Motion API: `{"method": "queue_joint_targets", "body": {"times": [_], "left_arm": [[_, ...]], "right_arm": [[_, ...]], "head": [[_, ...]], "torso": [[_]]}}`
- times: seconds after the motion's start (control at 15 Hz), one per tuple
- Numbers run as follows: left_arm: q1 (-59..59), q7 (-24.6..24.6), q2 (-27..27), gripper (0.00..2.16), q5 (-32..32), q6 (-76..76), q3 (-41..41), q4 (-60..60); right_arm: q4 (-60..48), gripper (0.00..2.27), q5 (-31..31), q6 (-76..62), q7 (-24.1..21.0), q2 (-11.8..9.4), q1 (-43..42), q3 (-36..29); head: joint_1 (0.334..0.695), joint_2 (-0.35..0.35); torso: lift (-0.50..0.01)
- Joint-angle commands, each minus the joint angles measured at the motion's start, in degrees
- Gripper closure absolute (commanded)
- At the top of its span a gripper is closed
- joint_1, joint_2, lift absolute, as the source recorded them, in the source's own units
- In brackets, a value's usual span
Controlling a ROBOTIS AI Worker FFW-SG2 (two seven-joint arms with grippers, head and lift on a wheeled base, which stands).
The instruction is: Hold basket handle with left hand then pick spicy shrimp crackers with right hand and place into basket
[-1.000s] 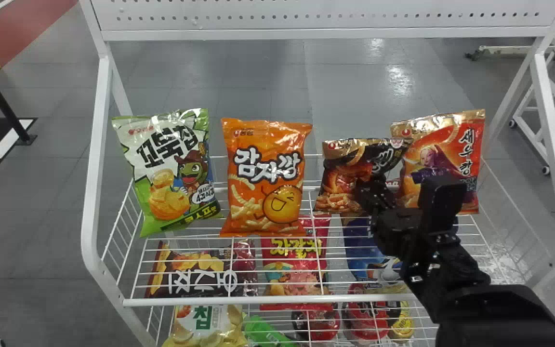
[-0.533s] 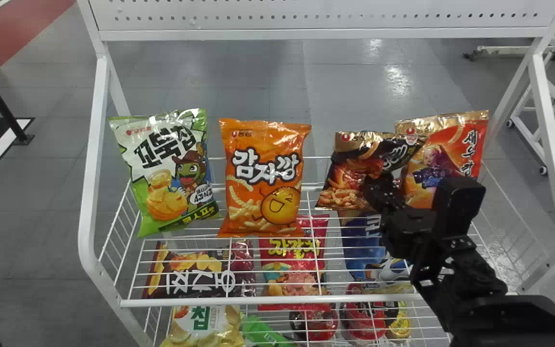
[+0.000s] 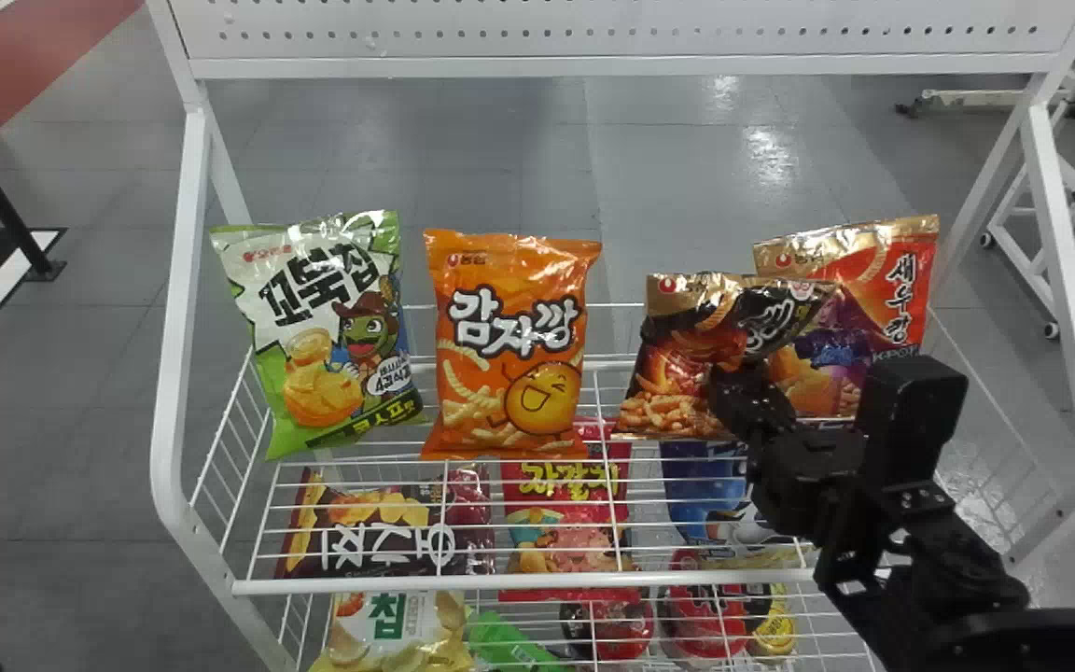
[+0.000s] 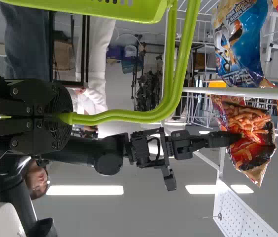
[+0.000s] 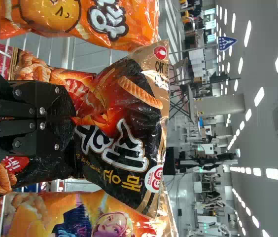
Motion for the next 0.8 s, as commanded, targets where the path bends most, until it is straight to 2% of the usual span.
{"method": "queue_joint_targets", "body": {"times": [0.0, 0.13, 0.53, 0.73], "left_arm": [[-0.04, -0.74, 0.02, 2.14, 0.0, -0.01, -0.17, 0.04], [-0.13, -0.74, 0.02, 2.14, 0.0, -0.19, -0.26, 0.04], [-0.3, -0.74, 0.02, 2.14, 0.09, -0.01, -0.34, 0.22], [-0.3, -0.74, 0.11, 2.14, 0.35, 0.16, -0.26, 0.22]], "right_arm": [[-5.1, 2.25, 0.0, 3.29, 0.09, -0.47, 3.31, -0.42], [-9.58, 2.25, -0.35, 4.17, 0.35, -0.82, 7.0, -1.56], [-19.34, 2.25, -4.92, 8.56, 5.89, -0.91, 15.7, -7.54], [-22.24, 2.25, -10.46, 15.24, 8.87, -1.18, 18.08, -12.37]], "head": [[0.695, 0.0], [0.695, -0.007], [0.695, -0.052], [0.695, -0.076]], "torso": [[-0.01], [-0.01], [-0.01], [-0.01]]}}
